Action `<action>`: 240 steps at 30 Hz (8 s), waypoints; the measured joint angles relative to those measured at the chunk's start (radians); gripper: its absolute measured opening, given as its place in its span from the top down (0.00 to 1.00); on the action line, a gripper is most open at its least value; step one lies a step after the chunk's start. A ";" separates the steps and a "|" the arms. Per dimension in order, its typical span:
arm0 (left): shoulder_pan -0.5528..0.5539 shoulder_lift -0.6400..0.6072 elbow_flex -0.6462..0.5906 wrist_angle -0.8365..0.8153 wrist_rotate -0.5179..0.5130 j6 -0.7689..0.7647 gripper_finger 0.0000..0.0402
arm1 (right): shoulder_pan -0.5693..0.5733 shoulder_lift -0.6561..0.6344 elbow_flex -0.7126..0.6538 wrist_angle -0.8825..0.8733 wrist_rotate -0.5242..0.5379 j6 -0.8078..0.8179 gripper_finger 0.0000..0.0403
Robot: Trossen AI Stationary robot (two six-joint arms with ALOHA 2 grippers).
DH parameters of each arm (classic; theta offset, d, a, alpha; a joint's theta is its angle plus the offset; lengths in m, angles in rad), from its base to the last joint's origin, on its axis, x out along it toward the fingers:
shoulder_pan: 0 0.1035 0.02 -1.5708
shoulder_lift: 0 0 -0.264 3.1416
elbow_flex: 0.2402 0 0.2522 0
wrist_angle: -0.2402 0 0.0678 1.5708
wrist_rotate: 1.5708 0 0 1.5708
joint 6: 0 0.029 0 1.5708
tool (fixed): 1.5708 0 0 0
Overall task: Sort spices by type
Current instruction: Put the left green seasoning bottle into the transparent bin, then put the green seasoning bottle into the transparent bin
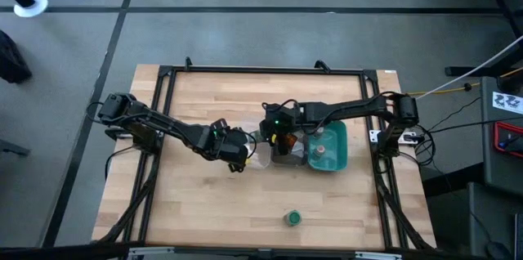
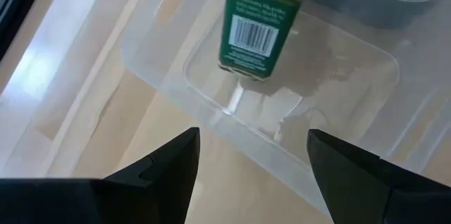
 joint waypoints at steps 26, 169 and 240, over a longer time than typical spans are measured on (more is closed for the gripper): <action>0.000 0.000 0.000 0.011 -0.005 0.000 0.39 | 0.002 0.022 0.001 0.013 0.000 0.000 0.38; -0.040 -0.250 0.000 0.055 -0.063 0.323 0.39 | 0.683 0.168 0.358 -0.540 0.042 0.752 0.38; -0.152 -0.958 -0.594 0.399 -0.133 0.392 0.39 | 0.452 0.155 0.399 -0.540 -0.100 0.302 0.47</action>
